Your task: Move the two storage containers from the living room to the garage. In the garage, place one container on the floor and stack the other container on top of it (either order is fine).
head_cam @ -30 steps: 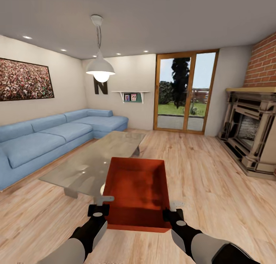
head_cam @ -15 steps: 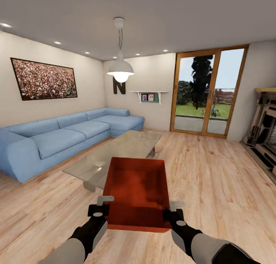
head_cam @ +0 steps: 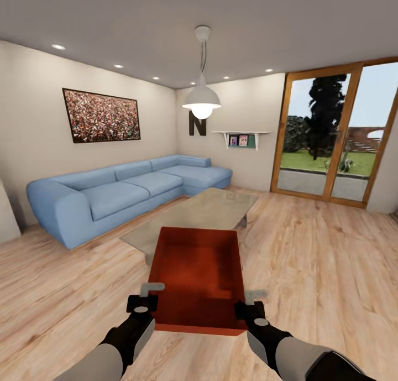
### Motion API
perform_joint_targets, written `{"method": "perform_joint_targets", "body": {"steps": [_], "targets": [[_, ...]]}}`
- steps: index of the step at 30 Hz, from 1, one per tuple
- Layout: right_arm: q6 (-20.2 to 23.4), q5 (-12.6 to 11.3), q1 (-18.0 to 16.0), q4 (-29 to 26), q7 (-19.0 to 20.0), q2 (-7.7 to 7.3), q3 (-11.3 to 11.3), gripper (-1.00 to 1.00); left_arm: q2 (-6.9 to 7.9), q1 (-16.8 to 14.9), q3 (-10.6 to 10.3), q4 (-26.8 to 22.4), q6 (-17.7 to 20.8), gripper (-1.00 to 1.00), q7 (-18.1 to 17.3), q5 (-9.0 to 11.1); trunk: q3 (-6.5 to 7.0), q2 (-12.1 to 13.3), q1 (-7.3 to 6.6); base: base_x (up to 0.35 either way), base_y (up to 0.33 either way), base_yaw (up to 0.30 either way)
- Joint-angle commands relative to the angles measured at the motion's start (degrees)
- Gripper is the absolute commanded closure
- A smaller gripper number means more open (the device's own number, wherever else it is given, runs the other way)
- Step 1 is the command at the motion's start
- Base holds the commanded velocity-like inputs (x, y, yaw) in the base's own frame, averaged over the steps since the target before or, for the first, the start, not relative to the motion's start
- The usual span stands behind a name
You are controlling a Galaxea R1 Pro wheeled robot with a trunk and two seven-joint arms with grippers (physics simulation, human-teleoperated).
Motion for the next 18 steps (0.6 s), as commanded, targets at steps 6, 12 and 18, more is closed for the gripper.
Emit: {"method": "perform_joint_targets", "body": {"steps": [6, 12, 18], "targets": [[-1.3, -0.5, 0.0, -0.1, -2.3, 0.01, 0.8, 1.00, -0.55, -0.1, 0.4, 0.2, 0.4, 1.00, 0.3, 5.1, -0.25, 0.0, -0.01, 0.000, 0.000, 0.300], [-1.3, -0.5, 0.0, -0.1, -2.3, 0.02, 0.8, 1.00, -0.55, -0.1, 0.4, 0.1, 0.4, 1.00, 0.3, 5.1, -0.47, 0.0, -0.01, 0.000, 0.000, 0.300], [-1.3, -0.4, 0.0, -0.1, -2.3, 0.05, 0.8, 1.00, -0.57, -0.1, 0.4, 0.1, 0.4, 1.00, 0.3, 5.1, -0.54, 0.0, -0.01, 0.000, 0.000, 0.300]]}}
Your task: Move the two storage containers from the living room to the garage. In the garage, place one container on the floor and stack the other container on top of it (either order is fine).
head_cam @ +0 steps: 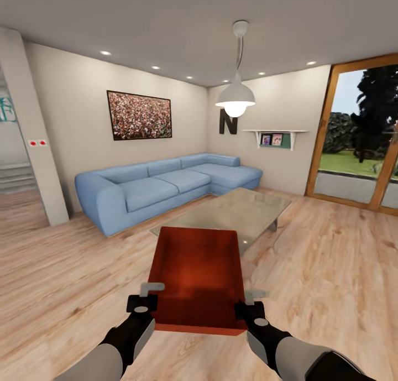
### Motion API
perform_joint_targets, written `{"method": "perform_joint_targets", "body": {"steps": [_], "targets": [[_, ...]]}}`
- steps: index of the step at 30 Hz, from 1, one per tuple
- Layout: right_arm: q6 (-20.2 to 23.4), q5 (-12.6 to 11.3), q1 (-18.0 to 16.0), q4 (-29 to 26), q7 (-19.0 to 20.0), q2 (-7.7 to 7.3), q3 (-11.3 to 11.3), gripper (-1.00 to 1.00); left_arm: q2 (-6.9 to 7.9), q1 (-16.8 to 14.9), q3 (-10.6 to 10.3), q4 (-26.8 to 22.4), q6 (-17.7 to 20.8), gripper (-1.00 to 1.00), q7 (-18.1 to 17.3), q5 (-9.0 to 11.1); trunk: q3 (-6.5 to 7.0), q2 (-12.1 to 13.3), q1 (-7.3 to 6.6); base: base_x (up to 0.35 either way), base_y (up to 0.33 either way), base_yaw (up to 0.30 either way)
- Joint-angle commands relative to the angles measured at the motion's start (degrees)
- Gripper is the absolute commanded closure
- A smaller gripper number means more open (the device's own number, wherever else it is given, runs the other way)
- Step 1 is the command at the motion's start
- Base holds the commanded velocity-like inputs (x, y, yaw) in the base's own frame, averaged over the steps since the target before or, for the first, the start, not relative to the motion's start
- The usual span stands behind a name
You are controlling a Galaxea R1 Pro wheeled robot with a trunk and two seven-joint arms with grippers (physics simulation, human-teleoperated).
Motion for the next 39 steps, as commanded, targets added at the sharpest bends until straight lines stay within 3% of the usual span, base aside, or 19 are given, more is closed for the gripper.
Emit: {"method": "perform_joint_targets", "body": {"steps": [1, 39], "targets": [[-1.2, -0.6, 0.0, -0.1, -2.2, 0.02, 0.9, 1.00, -0.63, -0.1, 0.4, 0.2, 0.4, 1.00, 0.3, 5.1, -0.06, 0.0, -0.01, 0.000, 0.000, 0.300], [-1.2, -0.5, 0.0, -0.1, -2.2, 0.04, 0.9, 1.00, -0.59, 0.0, 0.4, 0.2, 0.4, 1.00, 0.4, 5.1, -0.06, 0.0, -0.01, 0.000, 0.000, 0.300]]}}
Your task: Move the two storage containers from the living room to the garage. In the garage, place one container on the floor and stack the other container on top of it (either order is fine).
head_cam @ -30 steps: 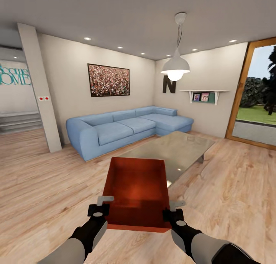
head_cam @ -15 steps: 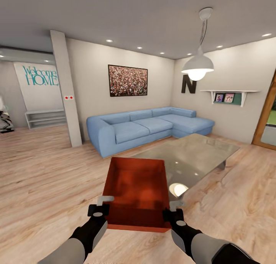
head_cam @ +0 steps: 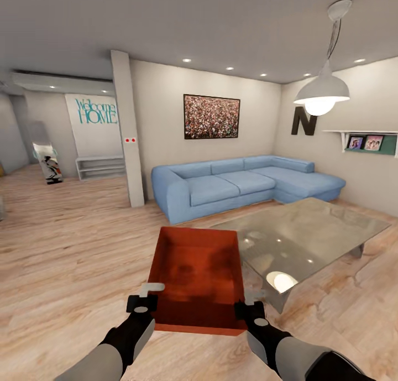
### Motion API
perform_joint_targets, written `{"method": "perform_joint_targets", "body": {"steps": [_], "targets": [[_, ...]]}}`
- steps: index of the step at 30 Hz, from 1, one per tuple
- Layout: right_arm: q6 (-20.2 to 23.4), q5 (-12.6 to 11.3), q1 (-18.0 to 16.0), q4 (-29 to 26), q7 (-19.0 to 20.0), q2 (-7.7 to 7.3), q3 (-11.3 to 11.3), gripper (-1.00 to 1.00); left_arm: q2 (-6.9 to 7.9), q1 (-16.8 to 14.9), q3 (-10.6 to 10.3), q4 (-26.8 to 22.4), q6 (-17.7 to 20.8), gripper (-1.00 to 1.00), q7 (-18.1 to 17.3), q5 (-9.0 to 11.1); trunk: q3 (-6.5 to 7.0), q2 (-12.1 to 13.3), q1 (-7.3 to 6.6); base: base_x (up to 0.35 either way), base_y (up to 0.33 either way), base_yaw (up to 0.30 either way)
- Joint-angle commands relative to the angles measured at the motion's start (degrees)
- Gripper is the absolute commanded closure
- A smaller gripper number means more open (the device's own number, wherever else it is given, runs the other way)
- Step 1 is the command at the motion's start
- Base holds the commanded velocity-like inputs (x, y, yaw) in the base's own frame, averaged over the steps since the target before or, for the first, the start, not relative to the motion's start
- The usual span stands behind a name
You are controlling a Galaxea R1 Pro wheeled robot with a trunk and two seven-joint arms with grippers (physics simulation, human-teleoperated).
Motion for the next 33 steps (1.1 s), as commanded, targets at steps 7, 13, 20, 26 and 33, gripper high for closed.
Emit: {"method": "perform_joint_targets", "body": {"steps": [7, 13, 20, 26, 33], "targets": [[-1.3, -0.6, 0.0, -0.1, -2.2, 0.01, 0.9, 1.00, -0.62, -0.1, 0.5, 0.2, 0.4, 1.00, 0.4, 5.0, -0.05, 0.0, -0.01, 0.000, 0.000, 0.300], [-1.3, -0.6, -0.1, -0.1, -2.2, 0.01, 0.9, 1.00, -0.62, -0.1, 0.5, 0.2, 0.4, 1.00, 0.4, 5.0, -0.05, 0.0, -0.01, 0.000, 0.000, 0.300], [-1.3, -0.6, 0.0, -0.1, -2.2, 0.01, 0.9, 1.00, -0.62, -0.1, 0.5, 0.2, 0.4, 1.00, 0.4, 5.0, -0.05, 0.0, -0.01, 0.000, 0.000, 0.300], [-1.3, -0.6, 0.0, -0.1, -2.2, 0.00, 0.9, 1.00, -0.62, -0.1, 0.5, 0.2, 0.4, 1.00, 0.4, 5.0, -0.05, 0.0, -0.01, 0.000, 0.000, 0.300], [-1.3, -0.6, 0.0, -0.1, -2.2, 0.01, 0.9, 1.00, -0.62, -0.1, 0.5, 0.1, 0.4, 1.00, 0.4, 5.0, -0.05, 0.0, -0.01, 0.000, 0.000, 0.300]]}}
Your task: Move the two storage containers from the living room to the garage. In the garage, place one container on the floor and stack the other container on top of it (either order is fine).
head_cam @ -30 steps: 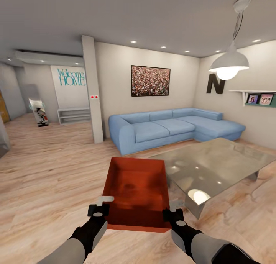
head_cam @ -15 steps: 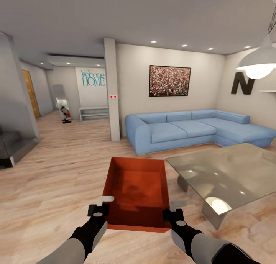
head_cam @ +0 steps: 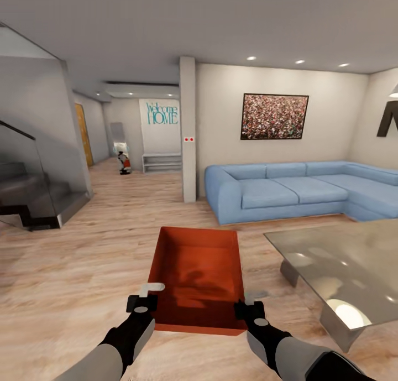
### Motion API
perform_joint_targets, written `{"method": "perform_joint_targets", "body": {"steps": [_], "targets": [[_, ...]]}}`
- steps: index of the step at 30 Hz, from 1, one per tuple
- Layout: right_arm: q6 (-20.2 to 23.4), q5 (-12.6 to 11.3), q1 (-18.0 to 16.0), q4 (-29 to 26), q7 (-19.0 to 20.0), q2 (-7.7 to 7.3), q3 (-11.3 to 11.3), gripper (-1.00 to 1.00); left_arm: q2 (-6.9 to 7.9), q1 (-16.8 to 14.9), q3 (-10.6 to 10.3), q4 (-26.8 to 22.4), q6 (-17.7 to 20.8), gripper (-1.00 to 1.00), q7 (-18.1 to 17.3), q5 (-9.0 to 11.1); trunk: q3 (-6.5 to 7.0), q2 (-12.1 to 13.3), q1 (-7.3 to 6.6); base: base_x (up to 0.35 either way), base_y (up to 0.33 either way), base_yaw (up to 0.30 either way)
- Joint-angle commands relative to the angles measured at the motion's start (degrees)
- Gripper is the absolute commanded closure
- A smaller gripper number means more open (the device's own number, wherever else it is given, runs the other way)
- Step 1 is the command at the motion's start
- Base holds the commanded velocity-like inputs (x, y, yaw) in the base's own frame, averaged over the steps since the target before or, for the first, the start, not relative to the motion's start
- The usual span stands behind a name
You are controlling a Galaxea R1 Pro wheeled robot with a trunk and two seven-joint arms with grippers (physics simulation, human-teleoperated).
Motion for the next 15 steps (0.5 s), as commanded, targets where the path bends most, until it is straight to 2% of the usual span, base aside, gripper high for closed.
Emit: {"method": "perform_joint_targets", "body": {"steps": [1, 15], "targets": [[-1.3, -0.6, -0.1, -0.1, -2.2, 0.01, 0.9, 1.00, -0.63, -0.1, 0.5, 0.1, 0.4, 1.00, 0.4, 5.0, -0.05, 0.0, -0.01, 0.000, 0.000, 0.300], [-1.3, -0.6, 0.0, -0.1, -2.2, 0.01, 0.9, 1.00, -0.63, -0.1, 0.6, 0.0, 0.4, 1.00, 0.4, 5.1, -0.05, 0.0, -0.01, 0.000, 0.000, 0.300]]}}
